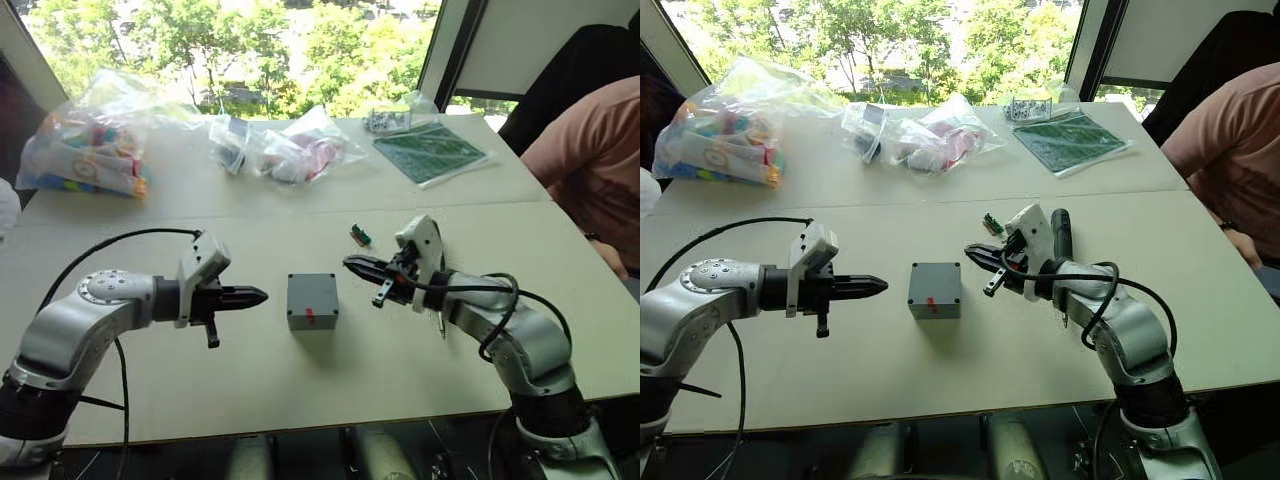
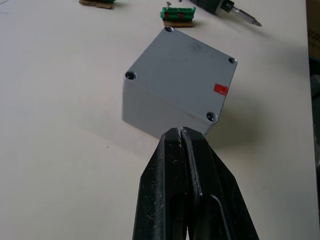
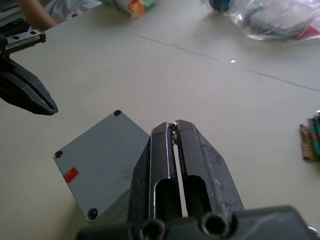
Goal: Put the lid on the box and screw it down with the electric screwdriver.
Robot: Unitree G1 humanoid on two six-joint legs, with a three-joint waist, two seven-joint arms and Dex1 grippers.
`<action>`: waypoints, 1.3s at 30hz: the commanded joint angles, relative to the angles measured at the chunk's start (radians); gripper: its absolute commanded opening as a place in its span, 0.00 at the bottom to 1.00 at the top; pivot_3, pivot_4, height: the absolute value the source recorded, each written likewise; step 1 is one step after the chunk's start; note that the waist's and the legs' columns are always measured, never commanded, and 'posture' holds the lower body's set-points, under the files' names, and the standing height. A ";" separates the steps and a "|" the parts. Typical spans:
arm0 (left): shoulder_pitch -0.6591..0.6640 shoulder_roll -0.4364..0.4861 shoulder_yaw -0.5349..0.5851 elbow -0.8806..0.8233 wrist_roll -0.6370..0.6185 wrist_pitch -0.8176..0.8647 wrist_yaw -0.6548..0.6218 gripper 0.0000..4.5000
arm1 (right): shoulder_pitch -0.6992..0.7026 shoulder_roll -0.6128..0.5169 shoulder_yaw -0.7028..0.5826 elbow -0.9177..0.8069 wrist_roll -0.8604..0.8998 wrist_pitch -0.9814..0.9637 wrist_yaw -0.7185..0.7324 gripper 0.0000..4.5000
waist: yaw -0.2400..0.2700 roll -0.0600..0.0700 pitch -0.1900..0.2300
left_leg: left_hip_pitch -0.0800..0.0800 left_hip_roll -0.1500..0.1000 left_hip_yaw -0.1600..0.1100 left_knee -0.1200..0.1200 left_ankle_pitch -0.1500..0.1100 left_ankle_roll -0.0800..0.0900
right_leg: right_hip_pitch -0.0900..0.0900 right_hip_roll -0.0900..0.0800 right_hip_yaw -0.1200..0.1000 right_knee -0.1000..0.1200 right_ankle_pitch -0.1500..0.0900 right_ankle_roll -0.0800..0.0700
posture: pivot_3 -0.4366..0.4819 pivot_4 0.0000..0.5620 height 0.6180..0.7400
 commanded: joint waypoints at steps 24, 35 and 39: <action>0.003 -0.018 0.032 -0.094 -0.041 0.012 0.066 0.00 | -0.009 -0.008 0.035 0.049 -0.059 -0.076 0.020 0.01 | -0.006 0.000 0.000 | 0.000 0.000 0.001 -0.001 0.000 0.000 | -0.001 0.001 0.000 0.000 0.000 0.000 | 0.48 0.27 1.00; -0.012 -0.028 0.020 -0.091 -0.036 0.015 0.068 0.00 | -0.026 0.001 0.055 0.064 -0.073 -0.074 0.027 0.01 | -0.006 0.000 0.000 | 0.000 0.000 0.001 -0.001 0.000 0.000 | -0.001 0.001 0.000 0.000 0.000 -0.001 | 0.48 0.27 1.00; -0.017 -0.035 0.017 -0.088 -0.035 0.017 0.070 0.00 | -0.041 0.006 0.049 0.070 -0.074 -0.073 0.025 0.36 | -0.006 0.000 0.000 | 0.000 0.000 0.001 -0.001 0.000 0.000 | -0.001 0.001 0.000 0.000 0.000 0.000 | 0.48 0.27 1.00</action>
